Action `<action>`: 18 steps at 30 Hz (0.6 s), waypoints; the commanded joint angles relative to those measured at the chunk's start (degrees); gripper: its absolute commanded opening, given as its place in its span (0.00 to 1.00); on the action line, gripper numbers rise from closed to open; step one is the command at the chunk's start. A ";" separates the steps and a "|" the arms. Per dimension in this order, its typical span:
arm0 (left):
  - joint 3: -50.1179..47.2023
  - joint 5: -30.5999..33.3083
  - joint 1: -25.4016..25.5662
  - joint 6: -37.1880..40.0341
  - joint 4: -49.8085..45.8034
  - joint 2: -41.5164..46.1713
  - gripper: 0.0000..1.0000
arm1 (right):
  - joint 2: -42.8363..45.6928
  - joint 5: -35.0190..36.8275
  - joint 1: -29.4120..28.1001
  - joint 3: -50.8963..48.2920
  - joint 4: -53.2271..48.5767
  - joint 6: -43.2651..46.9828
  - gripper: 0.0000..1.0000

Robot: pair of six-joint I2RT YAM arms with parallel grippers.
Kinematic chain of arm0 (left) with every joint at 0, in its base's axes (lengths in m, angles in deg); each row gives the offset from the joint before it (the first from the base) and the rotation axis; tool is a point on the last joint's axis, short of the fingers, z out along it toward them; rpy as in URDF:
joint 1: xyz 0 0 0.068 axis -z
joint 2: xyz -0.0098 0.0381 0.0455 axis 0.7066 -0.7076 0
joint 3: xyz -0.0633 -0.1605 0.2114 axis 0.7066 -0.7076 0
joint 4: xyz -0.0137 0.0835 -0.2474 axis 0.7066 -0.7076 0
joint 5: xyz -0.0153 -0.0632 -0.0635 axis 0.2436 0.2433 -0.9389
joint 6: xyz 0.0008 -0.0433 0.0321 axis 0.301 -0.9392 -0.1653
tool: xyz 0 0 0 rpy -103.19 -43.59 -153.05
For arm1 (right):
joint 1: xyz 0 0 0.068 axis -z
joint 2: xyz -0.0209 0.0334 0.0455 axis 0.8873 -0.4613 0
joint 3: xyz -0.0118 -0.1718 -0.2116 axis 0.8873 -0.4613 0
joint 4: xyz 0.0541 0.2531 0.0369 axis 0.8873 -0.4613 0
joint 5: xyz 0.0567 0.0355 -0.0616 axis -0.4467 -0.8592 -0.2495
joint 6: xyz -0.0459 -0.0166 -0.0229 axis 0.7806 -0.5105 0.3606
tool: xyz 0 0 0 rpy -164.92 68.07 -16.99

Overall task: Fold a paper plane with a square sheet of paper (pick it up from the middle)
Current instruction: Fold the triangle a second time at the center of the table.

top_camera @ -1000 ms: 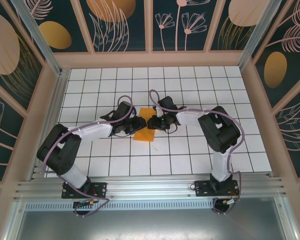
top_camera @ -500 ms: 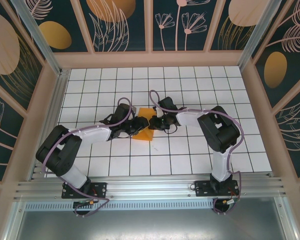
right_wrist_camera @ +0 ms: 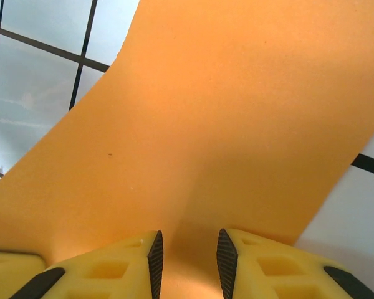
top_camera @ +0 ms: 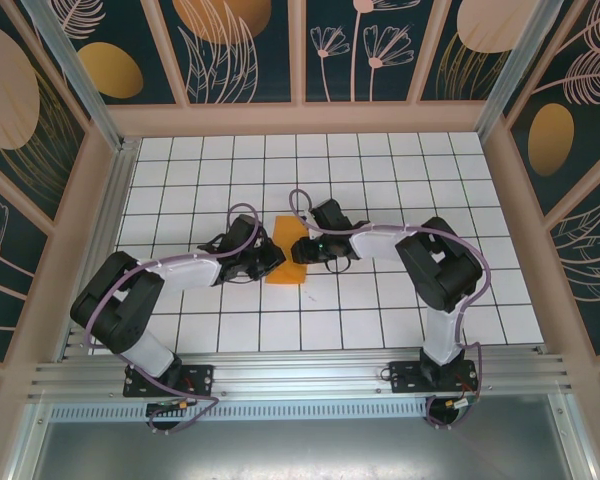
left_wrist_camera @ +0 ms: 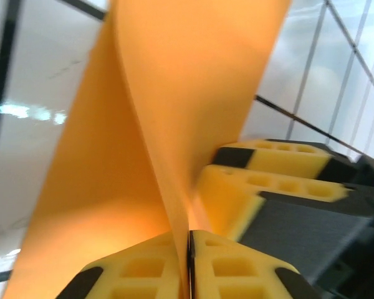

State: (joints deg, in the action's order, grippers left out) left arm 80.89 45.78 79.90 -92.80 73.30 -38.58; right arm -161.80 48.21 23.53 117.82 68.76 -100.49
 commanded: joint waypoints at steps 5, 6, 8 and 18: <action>0.51 3.40 0.13 1.62 -6.72 -0.81 0.09 | 4.28 0.86 -0.92 0.15 -5.86 -4.44 0.29; 0.67 3.46 0.10 1.73 -6.81 -1.03 0.09 | 5.05 1.15 -0.90 -0.07 -6.35 -5.15 0.28; 0.84 3.53 0.11 1.96 -6.86 -1.40 0.09 | 5.74 0.38 -1.07 -0.87 -6.89 -5.37 0.27; 2.44 4.98 0.15 3.12 -8.19 -2.21 0.09 | -0.34 -3.99 -1.07 1.24 -8.02 -5.46 0.23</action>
State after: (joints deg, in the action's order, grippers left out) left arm 81.76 49.06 79.90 -90.99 67.07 -40.13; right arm -160.16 46.55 22.78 117.76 62.62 -105.08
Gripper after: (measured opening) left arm 0.088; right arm 0.232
